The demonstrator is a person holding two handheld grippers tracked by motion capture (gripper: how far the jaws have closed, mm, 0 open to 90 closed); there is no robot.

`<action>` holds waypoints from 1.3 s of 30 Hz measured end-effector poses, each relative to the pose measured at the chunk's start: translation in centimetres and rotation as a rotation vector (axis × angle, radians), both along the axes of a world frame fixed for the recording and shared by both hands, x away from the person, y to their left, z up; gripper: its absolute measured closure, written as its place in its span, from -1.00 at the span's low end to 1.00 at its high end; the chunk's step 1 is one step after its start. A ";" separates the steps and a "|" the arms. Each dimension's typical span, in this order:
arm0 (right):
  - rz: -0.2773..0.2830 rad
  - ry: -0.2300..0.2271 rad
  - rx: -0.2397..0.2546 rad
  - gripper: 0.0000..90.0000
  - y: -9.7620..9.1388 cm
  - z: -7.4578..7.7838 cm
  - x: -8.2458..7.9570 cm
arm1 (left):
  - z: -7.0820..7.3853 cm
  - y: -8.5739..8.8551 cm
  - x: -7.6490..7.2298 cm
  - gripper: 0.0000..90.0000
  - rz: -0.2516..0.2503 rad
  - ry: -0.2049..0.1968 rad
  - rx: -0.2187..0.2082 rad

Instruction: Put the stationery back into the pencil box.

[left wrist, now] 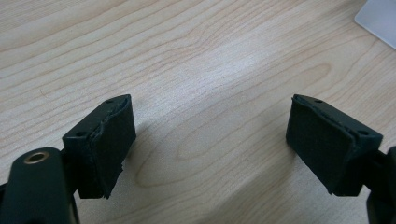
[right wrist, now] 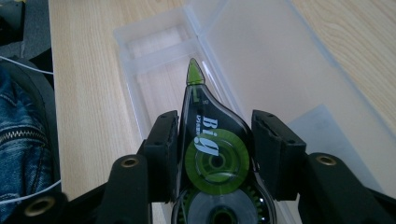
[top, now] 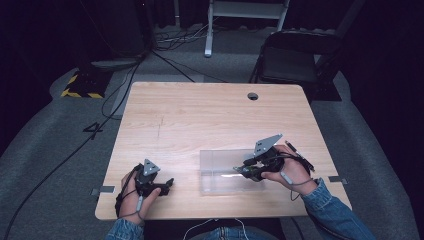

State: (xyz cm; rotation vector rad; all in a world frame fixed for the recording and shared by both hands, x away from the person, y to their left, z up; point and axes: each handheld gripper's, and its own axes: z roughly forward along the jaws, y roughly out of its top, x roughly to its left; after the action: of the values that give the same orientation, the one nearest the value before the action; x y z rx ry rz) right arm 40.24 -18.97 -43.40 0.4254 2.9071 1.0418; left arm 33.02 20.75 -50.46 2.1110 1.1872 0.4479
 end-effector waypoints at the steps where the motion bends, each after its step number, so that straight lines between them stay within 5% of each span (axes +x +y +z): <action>1: 0.005 0.001 -0.006 0.19 0.1 -0.1 0.0 | 0.0 0.0 0.0 -0.64 0.003 0.001 0.000; 39: 0.065 0.047 -0.118 0.19 0.7 -3.1 -0.6 | 0.0 0.0 0.0 -0.64 0.004 0.001 -0.001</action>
State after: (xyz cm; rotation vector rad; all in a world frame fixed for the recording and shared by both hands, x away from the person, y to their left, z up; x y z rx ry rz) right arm 39.68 -18.22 -46.51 0.3582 3.0226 0.8733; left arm 33.01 20.72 -50.45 2.1091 1.1917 0.4480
